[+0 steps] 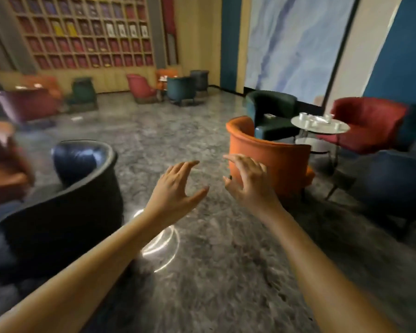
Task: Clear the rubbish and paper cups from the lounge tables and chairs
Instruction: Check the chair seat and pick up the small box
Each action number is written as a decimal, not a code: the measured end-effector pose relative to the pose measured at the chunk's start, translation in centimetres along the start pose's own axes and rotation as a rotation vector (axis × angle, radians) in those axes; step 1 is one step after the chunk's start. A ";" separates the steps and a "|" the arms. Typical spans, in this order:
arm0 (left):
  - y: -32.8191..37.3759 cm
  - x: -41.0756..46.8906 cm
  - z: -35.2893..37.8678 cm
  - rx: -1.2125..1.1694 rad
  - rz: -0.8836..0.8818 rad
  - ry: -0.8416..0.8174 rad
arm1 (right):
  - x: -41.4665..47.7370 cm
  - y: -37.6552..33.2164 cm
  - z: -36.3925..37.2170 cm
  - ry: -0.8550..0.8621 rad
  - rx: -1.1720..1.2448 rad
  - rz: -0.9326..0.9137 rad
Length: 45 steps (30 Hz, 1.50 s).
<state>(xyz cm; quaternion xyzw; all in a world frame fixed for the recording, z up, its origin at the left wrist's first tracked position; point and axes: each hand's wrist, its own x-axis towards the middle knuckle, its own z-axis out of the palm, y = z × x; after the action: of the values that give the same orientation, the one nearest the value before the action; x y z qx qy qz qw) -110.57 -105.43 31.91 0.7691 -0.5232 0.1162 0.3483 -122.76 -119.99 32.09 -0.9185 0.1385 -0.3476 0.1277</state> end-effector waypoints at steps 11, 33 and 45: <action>-24.7 -9.9 -18.6 0.219 -0.499 0.271 | 14.8 -23.1 24.6 -0.304 0.411 -0.415; -55.9 -33.6 -47.9 0.636 -1.362 0.720 | 24.2 -74.3 62.3 -0.753 0.784 -1.225; -65.6 -50.4 -62.4 0.700 -1.616 0.986 | 18.2 -100.8 74.1 -0.918 0.807 -1.500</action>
<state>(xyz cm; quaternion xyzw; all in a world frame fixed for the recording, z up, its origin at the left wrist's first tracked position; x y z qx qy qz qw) -62.37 -14.13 22.98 0.8182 0.4207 0.2976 0.2549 -43.02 -22.29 22.65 -0.7017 -0.6769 0.0324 0.2200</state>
